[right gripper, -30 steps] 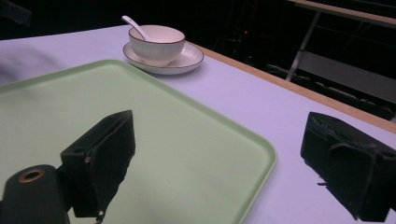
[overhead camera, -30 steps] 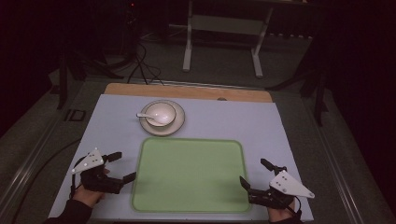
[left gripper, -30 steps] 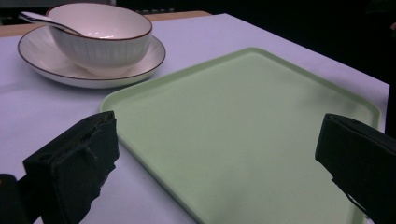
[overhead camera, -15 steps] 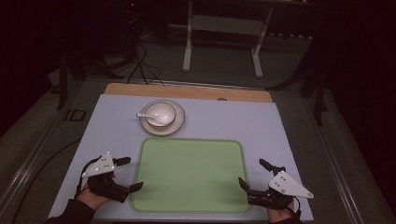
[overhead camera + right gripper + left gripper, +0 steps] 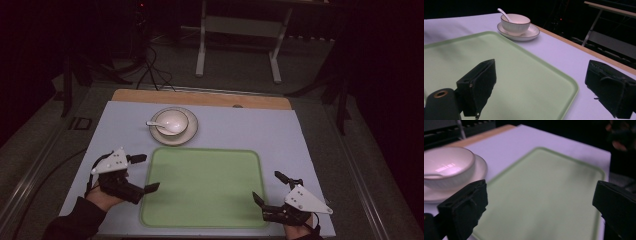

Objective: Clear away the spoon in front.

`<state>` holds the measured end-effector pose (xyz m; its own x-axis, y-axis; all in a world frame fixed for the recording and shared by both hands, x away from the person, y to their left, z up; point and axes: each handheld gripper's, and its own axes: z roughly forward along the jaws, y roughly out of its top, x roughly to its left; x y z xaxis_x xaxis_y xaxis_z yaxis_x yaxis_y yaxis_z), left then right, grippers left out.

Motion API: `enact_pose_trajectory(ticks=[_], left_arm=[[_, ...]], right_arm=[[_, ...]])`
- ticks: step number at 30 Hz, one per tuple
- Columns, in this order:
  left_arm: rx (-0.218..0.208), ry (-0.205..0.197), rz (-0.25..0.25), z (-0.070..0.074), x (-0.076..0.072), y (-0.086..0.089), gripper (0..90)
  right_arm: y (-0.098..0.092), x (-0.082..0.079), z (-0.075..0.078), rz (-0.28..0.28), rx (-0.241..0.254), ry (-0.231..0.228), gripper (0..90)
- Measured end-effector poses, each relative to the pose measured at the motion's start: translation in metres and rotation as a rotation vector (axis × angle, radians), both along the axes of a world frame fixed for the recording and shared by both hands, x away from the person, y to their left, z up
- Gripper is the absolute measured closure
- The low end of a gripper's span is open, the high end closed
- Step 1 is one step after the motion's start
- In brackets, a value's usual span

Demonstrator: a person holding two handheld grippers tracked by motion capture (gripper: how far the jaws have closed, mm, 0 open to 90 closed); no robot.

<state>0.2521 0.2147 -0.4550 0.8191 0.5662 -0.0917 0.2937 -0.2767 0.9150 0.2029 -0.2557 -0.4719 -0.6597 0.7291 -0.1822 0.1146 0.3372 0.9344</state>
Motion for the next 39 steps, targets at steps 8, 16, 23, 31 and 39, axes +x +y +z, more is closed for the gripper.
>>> enact_pose_trajectory(ticks=[8,16,23,31,39], left_arm=[[-0.100,0.027,0.171,0.010,0.036,0.005,4.1],[-0.153,0.105,0.385,-0.004,0.070,0.004,13.8],[-0.230,0.203,0.499,-0.017,0.093,0.008,17.3],[-0.354,0.309,0.646,-0.037,0.114,0.015,34.4],[-0.454,0.371,0.713,-0.055,0.127,0.017,45.7]], right_arm=[[-0.001,0.000,0.000,0.002,0.003,0.002,10.2],[-0.001,0.000,0.000,0.005,0.005,0.002,10.2],[-0.001,0.000,0.000,0.007,0.005,0.004,10.2],[-0.001,0.000,0.000,0.011,0.006,0.007,10.2],[-0.001,0.001,0.000,0.014,0.005,0.010,10.2]])
